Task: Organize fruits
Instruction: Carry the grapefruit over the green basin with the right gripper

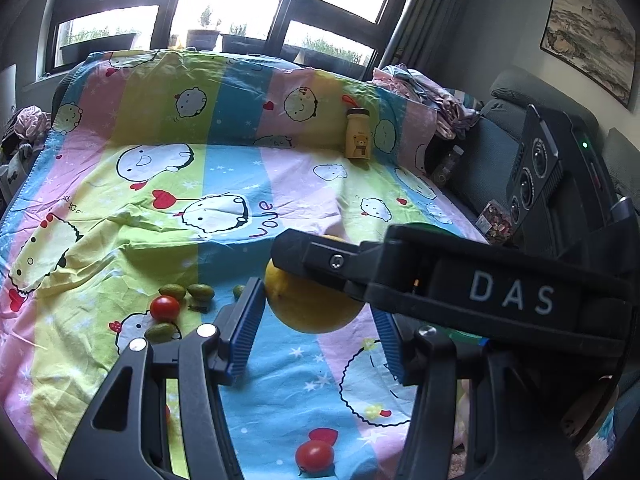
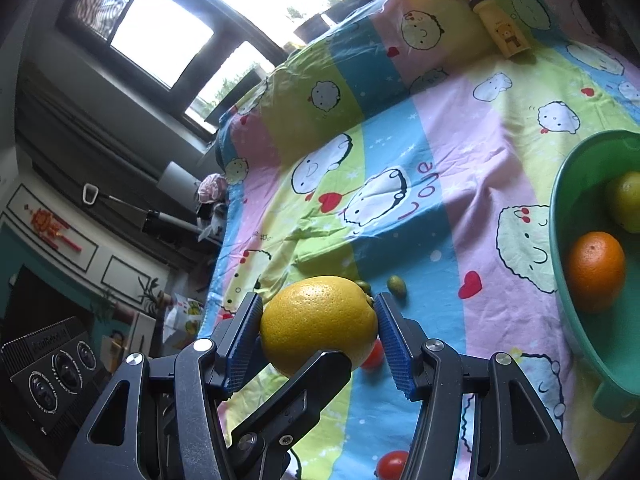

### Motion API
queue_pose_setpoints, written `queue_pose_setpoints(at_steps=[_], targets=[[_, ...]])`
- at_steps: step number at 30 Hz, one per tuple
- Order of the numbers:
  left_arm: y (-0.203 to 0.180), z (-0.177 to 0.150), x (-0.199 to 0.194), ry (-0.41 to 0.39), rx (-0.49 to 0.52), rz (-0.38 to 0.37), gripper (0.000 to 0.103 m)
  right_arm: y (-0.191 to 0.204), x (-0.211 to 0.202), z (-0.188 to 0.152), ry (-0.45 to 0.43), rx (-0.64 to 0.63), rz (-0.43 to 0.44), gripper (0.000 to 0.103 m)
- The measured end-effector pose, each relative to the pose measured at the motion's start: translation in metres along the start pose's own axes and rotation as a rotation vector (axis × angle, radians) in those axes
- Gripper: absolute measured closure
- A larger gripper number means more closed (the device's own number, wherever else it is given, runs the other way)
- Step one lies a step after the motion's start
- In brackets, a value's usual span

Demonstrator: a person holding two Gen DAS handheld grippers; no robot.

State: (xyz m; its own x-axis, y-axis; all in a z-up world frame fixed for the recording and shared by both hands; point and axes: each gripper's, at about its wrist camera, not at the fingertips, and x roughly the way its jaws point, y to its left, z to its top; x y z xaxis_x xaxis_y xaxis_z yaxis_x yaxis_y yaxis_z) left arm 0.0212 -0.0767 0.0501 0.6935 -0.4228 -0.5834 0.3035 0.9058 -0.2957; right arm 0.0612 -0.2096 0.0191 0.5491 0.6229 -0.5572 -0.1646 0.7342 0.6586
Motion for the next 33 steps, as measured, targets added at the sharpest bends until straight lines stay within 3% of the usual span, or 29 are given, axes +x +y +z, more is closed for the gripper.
queue_pose_setpoints(at_steps=[33], targets=[[-0.076, -0.001, 0.035, 0.032, 0.084, -0.176, 0.049, -0.057, -0.075, 0.002, -0.125, 0.085, -0.128, 0.043]])
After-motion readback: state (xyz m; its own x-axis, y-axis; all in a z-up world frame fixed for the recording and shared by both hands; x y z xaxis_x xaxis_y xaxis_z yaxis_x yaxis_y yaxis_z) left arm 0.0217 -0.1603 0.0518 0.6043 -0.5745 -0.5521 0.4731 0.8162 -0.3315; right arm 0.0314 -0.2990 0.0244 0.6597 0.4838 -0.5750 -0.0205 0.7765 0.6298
